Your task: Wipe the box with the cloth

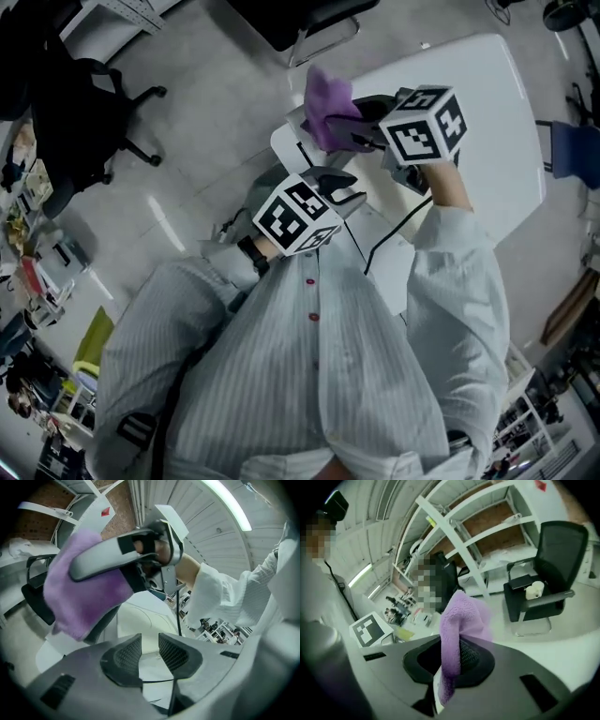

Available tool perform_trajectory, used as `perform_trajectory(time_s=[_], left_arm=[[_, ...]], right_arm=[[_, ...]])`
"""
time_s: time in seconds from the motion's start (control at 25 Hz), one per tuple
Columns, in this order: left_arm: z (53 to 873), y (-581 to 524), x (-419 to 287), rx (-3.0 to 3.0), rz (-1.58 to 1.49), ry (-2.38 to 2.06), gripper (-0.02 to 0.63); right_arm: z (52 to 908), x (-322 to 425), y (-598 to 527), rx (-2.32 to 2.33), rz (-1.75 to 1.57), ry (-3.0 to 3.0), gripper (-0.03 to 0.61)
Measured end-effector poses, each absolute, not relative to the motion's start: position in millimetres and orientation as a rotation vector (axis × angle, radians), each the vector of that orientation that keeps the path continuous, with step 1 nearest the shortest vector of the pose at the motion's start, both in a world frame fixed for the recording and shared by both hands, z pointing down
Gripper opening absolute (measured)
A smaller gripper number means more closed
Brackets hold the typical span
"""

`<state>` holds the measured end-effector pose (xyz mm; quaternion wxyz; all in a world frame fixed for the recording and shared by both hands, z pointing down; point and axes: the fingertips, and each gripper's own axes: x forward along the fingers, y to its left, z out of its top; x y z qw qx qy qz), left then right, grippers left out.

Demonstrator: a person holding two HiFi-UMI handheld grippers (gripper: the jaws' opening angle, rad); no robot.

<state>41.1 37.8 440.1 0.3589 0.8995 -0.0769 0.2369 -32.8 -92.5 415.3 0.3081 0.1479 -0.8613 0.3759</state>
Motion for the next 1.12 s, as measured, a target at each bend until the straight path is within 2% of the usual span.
perform_trajectory(time_s=[0.32,0.8,1.12], left_arm=[[450.7,47.6,53.5,2.294,0.586,-0.220,0.095],[456.7,40.4,54.6,2.268,0.548,-0.286,0.095],[457.1,38.0,49.9,2.268,0.548,-0.289,0.095]], right_arm=[[470.7,-60.2,-49.2,-0.094,1.121,-1.885,0.043],[512.4,-52.0,11.2,-0.438,0.846,-1.413,0.043],[520.5,-37.2,4.2,-0.446,0.734,-1.312,0.041]])
